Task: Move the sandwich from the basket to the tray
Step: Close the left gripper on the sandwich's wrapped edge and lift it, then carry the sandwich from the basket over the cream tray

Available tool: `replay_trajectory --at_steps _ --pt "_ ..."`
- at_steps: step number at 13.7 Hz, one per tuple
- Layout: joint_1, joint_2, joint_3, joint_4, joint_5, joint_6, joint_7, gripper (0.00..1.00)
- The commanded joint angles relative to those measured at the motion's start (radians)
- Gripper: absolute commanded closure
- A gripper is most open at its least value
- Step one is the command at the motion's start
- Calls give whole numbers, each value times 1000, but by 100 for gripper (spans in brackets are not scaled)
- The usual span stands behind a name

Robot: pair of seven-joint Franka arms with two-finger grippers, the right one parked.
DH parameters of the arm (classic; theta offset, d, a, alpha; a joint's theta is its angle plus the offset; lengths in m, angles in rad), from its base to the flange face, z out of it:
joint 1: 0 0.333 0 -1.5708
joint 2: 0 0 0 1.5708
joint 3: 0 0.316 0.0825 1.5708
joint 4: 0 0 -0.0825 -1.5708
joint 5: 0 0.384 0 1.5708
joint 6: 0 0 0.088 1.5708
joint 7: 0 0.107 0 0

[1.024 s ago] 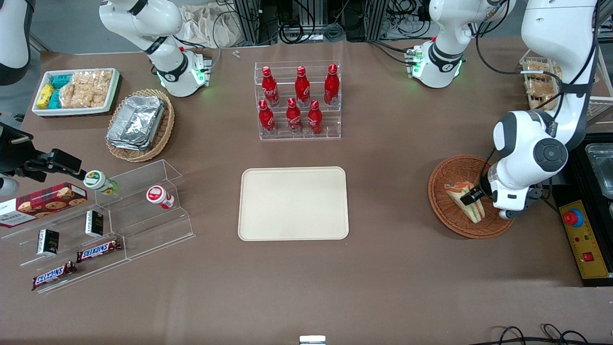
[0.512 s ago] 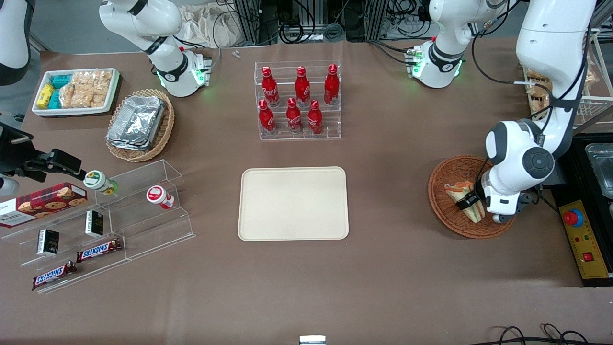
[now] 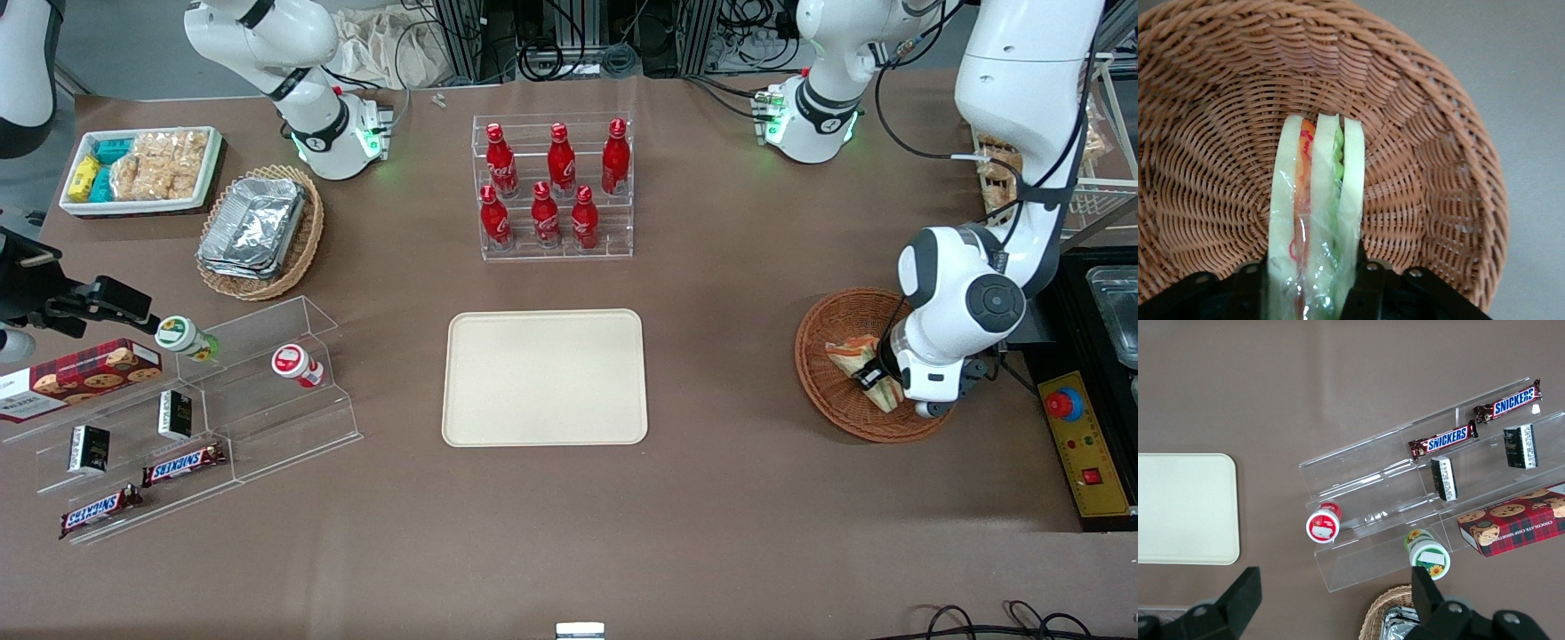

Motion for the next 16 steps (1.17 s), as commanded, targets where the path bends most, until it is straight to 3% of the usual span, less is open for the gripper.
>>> replay_trajectory --at_steps 1,7,10,12,14,16 --pt "-11 -91 2 17 4 -110 -37 94" --pt "-17 -152 -36 426 -17 -757 -39 95" --pt "-16 -158 -102 496 -31 -846 -13 95" --pt "-17 -152 -194 502 -20 -866 61 79" --pt "-17 -146 -253 507 -19 -867 52 80" --pt "-19 -138 -328 527 -29 -860 49 93"
